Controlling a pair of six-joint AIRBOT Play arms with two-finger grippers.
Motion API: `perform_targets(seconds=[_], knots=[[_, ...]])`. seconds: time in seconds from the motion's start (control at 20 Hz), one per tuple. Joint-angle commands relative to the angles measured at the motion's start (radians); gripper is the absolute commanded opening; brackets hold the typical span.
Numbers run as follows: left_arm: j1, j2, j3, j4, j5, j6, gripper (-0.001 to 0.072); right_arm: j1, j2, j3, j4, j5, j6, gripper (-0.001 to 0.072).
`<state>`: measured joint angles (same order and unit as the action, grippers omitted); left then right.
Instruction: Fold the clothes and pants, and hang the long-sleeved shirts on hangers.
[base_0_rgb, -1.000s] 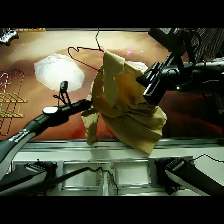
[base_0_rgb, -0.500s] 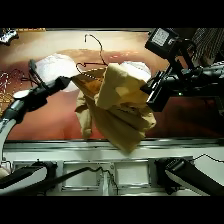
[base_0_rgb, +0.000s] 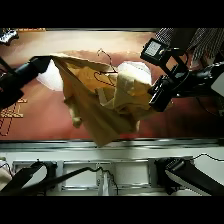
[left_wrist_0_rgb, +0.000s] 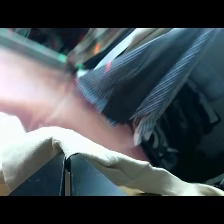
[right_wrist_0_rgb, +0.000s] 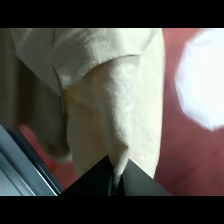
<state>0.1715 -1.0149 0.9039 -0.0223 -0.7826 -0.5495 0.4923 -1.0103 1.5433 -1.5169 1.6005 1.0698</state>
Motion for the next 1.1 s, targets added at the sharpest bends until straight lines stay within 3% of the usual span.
perform_targets(seconds=[0.0,0.1,0.25,0.3,0.4,0.45,0.8,1.05], knots=[[0.023,0.114,0.003,0.000,-0.092,0.005,0.0012,-0.002,-0.003,-0.023,-0.085,-0.109,0.074,0.0034],[0.011,0.140,0.003,0.031,-0.193,0.030,0.0014,-0.002,0.002,-0.021,-0.116,-0.220,0.143,0.0034],[-0.055,0.141,-0.002,0.225,-0.282,0.034,0.0016,-0.003,0.013,-0.018,-0.202,-0.359,0.280,0.0034],[-0.089,0.141,-0.007,0.280,-0.291,0.034,0.0048,-0.017,0.018,-0.018,-0.244,-0.393,0.335,0.0034],[-0.167,0.141,-0.030,0.325,-0.291,0.034,0.0484,-0.074,0.029,-0.018,-0.281,-0.430,0.433,0.0034],[-0.204,0.140,-0.044,0.325,-0.287,0.034,0.0543,-0.109,0.039,-0.018,-0.285,-0.439,0.472,0.0034],[-0.501,0.134,-0.147,0.325,-0.202,0.028,0.0541,-0.425,0.219,-0.018,-0.340,-0.437,0.666,0.0034],[-0.602,0.134,-0.153,0.313,-0.133,0.011,0.0541,-0.684,0.403,-0.018,-0.455,-0.437,0.838,0.0034]])
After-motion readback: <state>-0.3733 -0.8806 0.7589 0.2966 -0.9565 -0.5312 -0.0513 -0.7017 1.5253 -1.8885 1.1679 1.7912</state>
